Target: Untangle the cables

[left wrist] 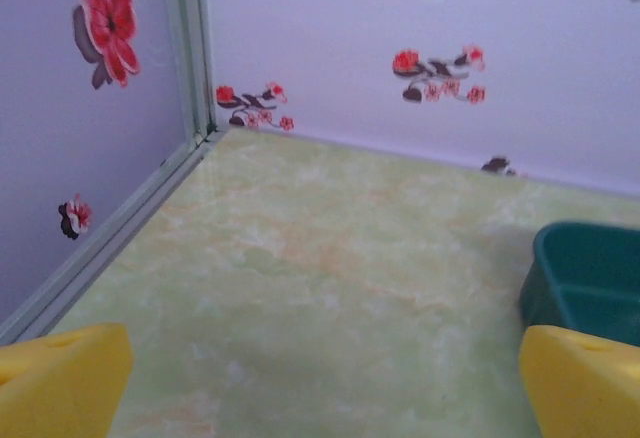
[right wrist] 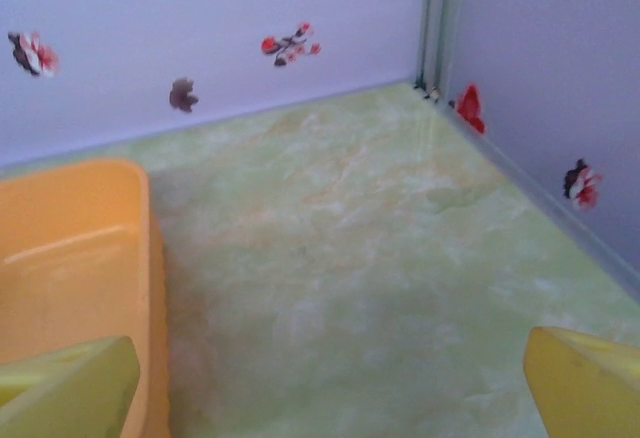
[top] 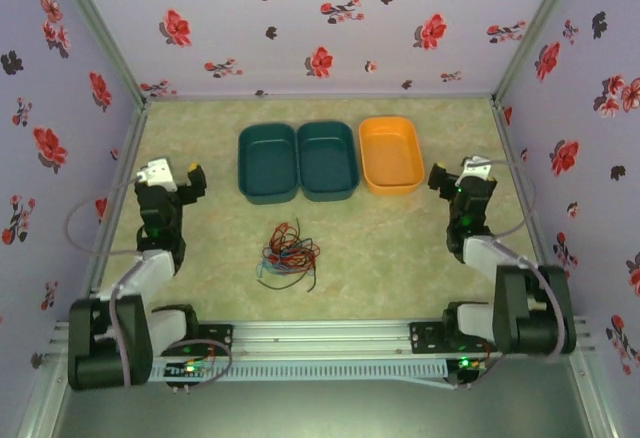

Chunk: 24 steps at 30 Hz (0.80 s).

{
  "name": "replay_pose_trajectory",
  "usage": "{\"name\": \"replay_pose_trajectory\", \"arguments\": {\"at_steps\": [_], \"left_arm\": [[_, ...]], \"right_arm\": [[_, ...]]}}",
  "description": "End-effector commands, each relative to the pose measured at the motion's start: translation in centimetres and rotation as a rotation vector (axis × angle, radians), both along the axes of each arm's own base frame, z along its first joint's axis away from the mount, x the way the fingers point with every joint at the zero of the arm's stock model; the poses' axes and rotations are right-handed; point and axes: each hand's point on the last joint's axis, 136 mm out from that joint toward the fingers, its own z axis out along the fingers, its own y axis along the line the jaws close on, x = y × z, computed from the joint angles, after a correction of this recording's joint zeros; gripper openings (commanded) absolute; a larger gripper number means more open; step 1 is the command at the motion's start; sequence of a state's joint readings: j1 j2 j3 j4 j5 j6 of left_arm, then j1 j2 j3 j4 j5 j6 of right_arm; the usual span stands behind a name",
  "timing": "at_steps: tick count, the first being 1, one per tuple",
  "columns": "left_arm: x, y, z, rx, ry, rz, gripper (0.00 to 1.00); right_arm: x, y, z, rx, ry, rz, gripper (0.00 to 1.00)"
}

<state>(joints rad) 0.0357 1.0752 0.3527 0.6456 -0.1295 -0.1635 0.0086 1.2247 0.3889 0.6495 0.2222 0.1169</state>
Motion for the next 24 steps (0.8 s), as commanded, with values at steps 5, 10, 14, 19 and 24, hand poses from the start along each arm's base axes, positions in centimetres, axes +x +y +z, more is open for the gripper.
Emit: {"name": "replay_pose_trajectory", "arguments": {"at_steps": [5, 10, 14, 19, 24], "left_arm": [[-2.7, -2.3, 2.8, -0.245, -0.016, -0.009, 1.0], [-4.0, -7.6, 2.1, -0.308, 0.076, -0.113, 1.0], [-5.0, -12.1, -0.1, -0.31, 0.207, -0.193, 1.0], [-6.8, -16.9, -3.5, -0.304, 0.391, -0.296, 1.0], [-10.0, -19.7, -6.1, -0.228, 0.609, -0.4, 1.0]], "right_arm": [[-2.6, -0.8, 2.1, 0.066, 0.085, -0.126, 0.99], [-3.9, 2.3, 2.3, 0.063, 0.191, -0.075, 0.99], [-5.4, 5.1, 2.1, 0.025, 0.291, -0.041, 0.99], [-7.1, 9.1, 1.8, 0.033, 0.405, 0.044, 0.99], [-8.8, 13.5, 0.4, 0.058, 0.53, 0.156, 0.99]]}}
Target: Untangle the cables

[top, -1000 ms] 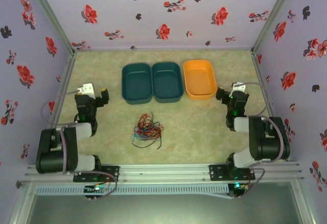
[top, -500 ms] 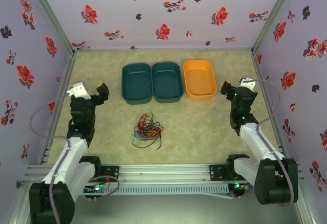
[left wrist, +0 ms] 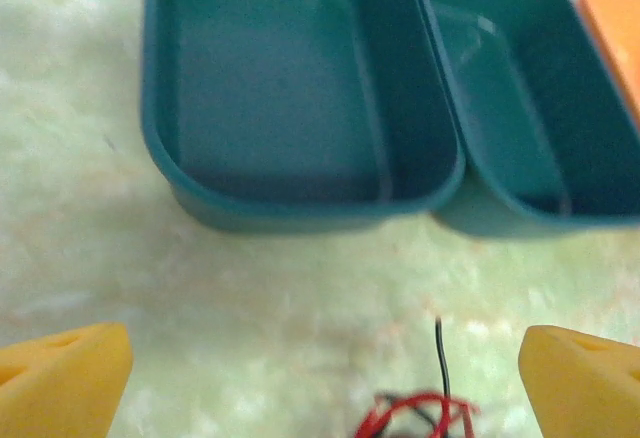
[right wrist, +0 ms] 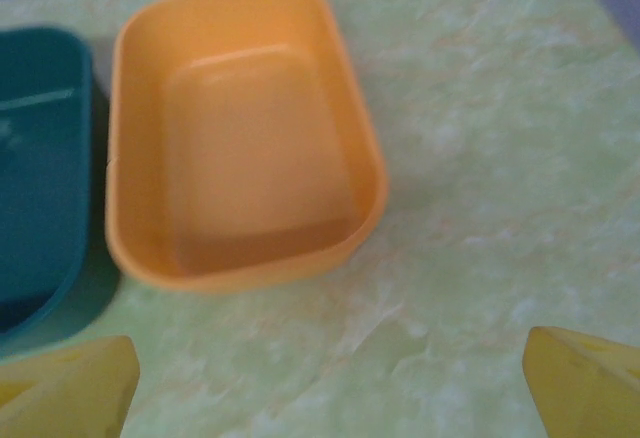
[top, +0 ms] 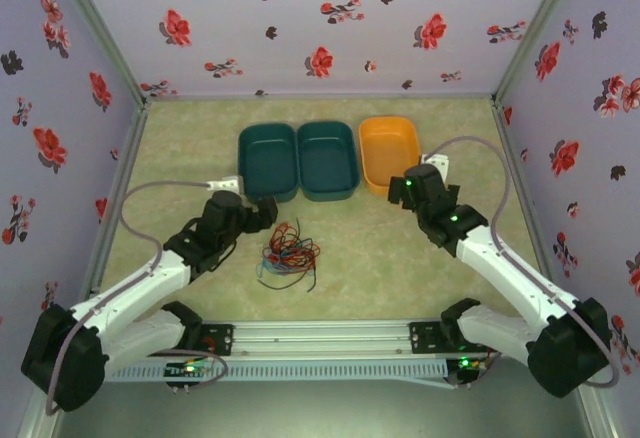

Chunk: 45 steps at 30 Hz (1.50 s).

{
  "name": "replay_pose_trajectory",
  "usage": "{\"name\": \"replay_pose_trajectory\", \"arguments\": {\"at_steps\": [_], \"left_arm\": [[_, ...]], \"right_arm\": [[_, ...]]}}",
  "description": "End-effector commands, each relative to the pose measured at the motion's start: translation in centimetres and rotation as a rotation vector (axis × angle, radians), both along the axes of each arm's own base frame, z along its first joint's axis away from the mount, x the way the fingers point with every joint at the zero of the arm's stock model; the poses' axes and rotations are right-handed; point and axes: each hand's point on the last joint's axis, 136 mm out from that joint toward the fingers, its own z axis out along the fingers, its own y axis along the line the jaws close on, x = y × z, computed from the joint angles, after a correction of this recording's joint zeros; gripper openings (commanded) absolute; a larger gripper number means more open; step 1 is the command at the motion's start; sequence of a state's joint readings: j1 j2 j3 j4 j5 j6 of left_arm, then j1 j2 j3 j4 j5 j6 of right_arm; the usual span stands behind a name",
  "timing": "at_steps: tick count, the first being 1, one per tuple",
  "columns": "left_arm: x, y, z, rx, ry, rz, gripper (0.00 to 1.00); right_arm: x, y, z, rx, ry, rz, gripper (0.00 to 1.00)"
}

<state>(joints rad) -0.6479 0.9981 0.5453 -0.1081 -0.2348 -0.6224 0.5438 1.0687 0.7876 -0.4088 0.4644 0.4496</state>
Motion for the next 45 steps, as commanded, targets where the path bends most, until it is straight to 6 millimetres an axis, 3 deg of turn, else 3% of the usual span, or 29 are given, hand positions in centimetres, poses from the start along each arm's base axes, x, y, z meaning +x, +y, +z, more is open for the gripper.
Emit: {"name": "replay_pose_trajectory", "arguments": {"at_steps": [1, 8, 13, 17, 24, 31, 36, 45], "left_arm": [[-2.5, -0.7, -1.4, 0.032, 0.148, -0.058, 1.0], [-6.3, -2.3, -5.7, -0.017, 0.315, -0.164, 1.0], [-6.3, -4.0, -7.2, -0.029, 0.315, -0.208, 0.94], [-5.9, -6.4, -8.0, -0.061, 0.309, -0.25, 0.76], [-4.0, -11.6, -7.7, -0.087, 0.265, -0.337, 0.47], [-1.3, -16.4, -6.7, -0.145, 0.216, -0.387, 0.36], [-0.5, -17.5, -6.5, -0.169, 0.217, -0.375, 0.36], [-1.0, -15.9, -6.4, -0.123, 0.226, -0.347, 0.52]], "right_arm": [[-2.2, 1.8, -2.1, 0.019, 0.154, 0.024, 0.99], [-3.6, 8.6, -4.0, 0.132, 0.3, 0.204, 0.82], [-4.1, 11.6, -5.1, 0.247, 0.342, 0.293, 0.72], [-4.7, 12.1, -5.9, 0.273, 0.363, 0.321, 0.7], [-6.2, 12.1, -7.4, 0.327, 0.431, 0.362, 0.68], [-7.2, 11.6, -7.7, 0.383, 0.479, 0.395, 0.56], [-8.2, 11.1, -8.0, 0.385, 0.496, 0.394, 0.49], [-9.6, 11.4, -8.8, 0.424, 0.528, 0.427, 0.4]]}}
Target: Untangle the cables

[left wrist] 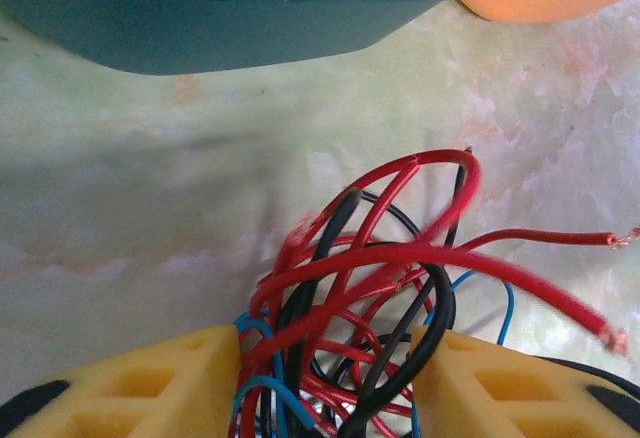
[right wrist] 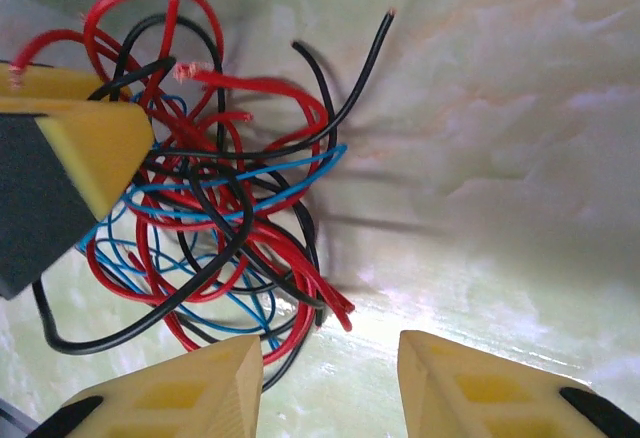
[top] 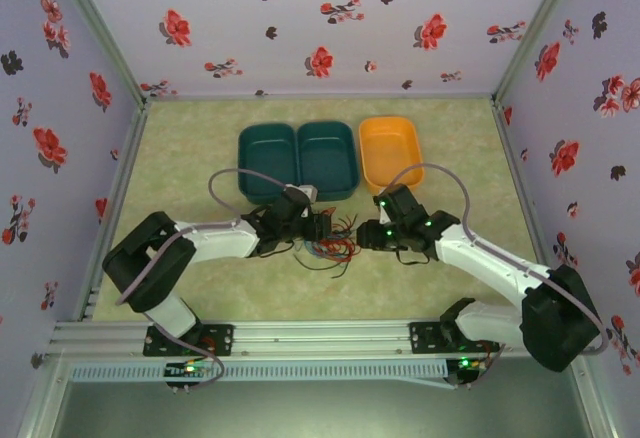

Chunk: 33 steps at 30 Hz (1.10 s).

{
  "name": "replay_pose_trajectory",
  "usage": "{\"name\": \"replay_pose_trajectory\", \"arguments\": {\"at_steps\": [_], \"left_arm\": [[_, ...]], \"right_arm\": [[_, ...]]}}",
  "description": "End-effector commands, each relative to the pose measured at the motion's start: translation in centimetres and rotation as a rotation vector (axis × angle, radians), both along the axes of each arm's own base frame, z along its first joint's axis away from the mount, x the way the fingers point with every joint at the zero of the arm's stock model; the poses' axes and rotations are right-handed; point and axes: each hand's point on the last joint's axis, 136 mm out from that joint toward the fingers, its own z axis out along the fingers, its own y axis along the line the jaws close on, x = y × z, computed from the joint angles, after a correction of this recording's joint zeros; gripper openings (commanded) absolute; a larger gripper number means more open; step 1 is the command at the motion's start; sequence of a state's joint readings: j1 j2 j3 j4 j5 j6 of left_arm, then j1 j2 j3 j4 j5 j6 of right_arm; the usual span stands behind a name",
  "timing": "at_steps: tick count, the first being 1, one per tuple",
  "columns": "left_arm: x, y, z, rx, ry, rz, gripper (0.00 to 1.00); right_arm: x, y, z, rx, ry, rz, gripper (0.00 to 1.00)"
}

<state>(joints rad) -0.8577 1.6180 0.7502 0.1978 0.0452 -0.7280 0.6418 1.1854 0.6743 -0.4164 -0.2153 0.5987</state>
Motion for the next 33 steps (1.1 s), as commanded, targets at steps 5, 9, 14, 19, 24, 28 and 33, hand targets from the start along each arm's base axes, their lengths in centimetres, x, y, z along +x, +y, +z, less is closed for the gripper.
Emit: {"name": "replay_pose_trajectory", "arguments": {"at_steps": [5, 9, 14, 19, 24, 28, 33], "left_arm": [[-0.2, 1.2, 0.9, 0.045, -0.031, 0.012, 0.58], [-0.3, 1.6, 1.2, 0.08, -0.044, -0.001, 0.59], [-0.3, 2.2, 1.3, 0.121, -0.054, -0.007, 0.59], [-0.4, 2.4, 0.9, 0.151, -0.047, -0.021, 0.58], [-0.3, 2.3, 0.9, 0.158, -0.052, -0.028, 0.56], [-0.3, 2.2, 0.5, 0.165, -0.045, -0.027, 0.54], [-0.1, 2.0, 0.1, 0.17, -0.043, -0.028, 0.51]], "right_arm": [[-0.3, 0.2, -0.3, 0.009, -0.004, 0.032, 0.39], [-0.3, 0.9, -0.6, 0.03, 0.008, 0.053, 0.37], [-0.1, 1.7, -0.8, 0.047, 0.018, 0.075, 0.36], [0.1, 2.0, -1.4, 0.034, 0.036, 0.098, 0.33], [0.3, 1.9, -2.3, 0.007, 0.048, 0.098, 0.32], [0.5, 2.2, -2.3, 0.014, 0.042, 0.101, 0.3], [0.8, 2.5, -2.3, 0.031, 0.034, 0.102, 0.28]]}}
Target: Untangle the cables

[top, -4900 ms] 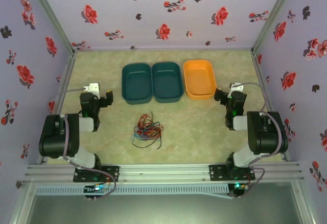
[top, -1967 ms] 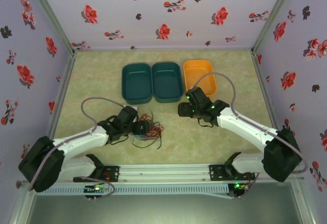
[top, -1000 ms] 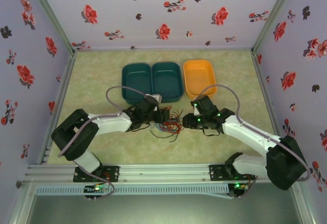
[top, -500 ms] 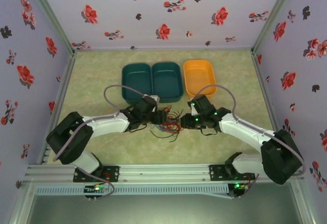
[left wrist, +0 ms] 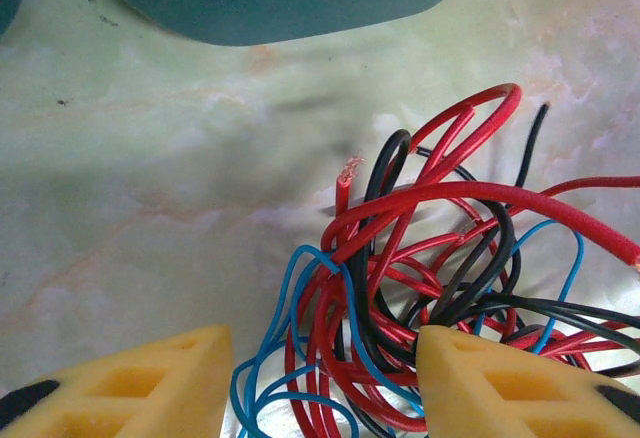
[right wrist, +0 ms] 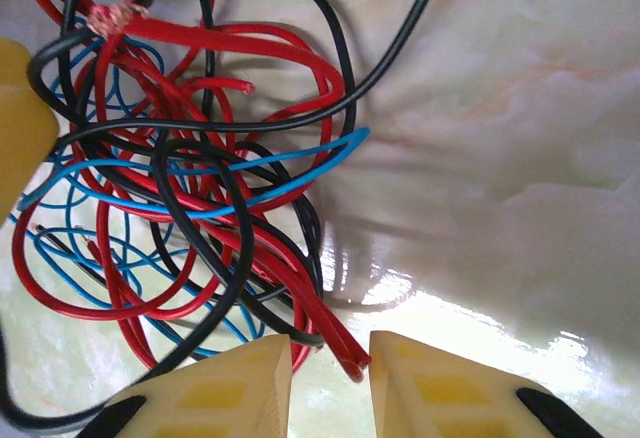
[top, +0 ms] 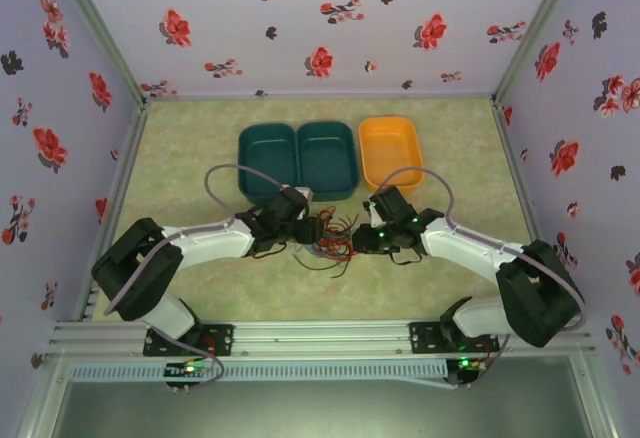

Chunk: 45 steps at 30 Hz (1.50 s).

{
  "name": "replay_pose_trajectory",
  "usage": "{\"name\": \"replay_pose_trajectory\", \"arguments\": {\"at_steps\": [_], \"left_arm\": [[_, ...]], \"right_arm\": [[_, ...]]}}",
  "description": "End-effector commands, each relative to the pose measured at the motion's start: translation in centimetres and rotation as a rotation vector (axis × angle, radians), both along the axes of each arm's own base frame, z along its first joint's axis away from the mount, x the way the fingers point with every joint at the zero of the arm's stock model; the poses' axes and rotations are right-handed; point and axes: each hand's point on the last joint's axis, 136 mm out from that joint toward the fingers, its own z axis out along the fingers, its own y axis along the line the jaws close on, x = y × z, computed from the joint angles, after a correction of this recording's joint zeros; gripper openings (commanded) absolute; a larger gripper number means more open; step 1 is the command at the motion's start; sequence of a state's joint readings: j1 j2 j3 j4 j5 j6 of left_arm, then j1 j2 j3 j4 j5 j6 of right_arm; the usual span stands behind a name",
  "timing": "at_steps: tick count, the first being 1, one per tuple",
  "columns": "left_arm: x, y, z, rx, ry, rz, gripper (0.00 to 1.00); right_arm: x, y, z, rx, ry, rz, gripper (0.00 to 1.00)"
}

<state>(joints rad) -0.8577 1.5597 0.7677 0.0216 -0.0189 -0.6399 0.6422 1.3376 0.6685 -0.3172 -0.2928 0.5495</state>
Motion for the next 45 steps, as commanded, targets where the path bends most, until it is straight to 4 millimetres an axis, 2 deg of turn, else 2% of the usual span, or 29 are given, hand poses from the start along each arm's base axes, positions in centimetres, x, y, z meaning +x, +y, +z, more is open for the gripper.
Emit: {"name": "replay_pose_trajectory", "arguments": {"at_steps": [1, 7, 15, 18, 25, 31, 34, 37, 40, 44, 45], "left_arm": [[0.6, -0.4, 0.1, 0.027, -0.026, -0.012, 0.51], [0.7, -0.6, -0.2, 0.042, -0.024, -0.024, 0.5], [0.5, -0.1, -0.8, 0.064, -0.016, -0.017, 0.37], [0.4, 0.2, -1.0, 0.074, -0.011, -0.015, 0.29], [0.0, 1.3, -1.4, 0.121, 0.002, -0.007, 0.0], [-0.4, 2.3, -1.5, 0.169, 0.002, -0.011, 0.0], [-0.4, 2.5, -1.1, 0.17, -0.01, -0.011, 0.0], [-0.1, 2.0, -0.3, 0.151, -0.027, -0.011, 0.0], [0.3, 1.2, 1.1, 0.125, -0.054, -0.019, 0.14], [1.2, -0.2, 3.6, 0.069, -0.106, -0.022, 0.38], [1.5, -0.6, 4.1, 0.056, -0.119, -0.021, 0.41]], "right_arm": [[0.8, 0.9, 0.6, 0.028, -0.03, 0.017, 0.28], [1.3, 1.2, 0.5, 0.032, -0.036, 0.016, 0.28], [1.6, 0.5, 1.0, 0.002, -0.065, -0.005, 0.15], [1.6, -0.5, 1.4, -0.034, -0.087, -0.027, 0.12], [1.9, -3.5, 2.9, -0.133, -0.157, -0.117, 0.1], [1.8, -5.0, 3.7, -0.159, -0.181, -0.161, 0.13], [1.7, -4.9, 3.7, -0.148, -0.172, -0.156, 0.19], [1.5, -4.2, 3.6, -0.122, -0.148, -0.133, 0.22], [1.2, -3.6, 3.5, -0.099, -0.124, -0.115, 0.22], [0.9, -3.7, 3.1, -0.11, -0.105, -0.107, 0.23], [0.8, -3.8, 3.1, -0.116, -0.103, -0.11, 0.23]]}}
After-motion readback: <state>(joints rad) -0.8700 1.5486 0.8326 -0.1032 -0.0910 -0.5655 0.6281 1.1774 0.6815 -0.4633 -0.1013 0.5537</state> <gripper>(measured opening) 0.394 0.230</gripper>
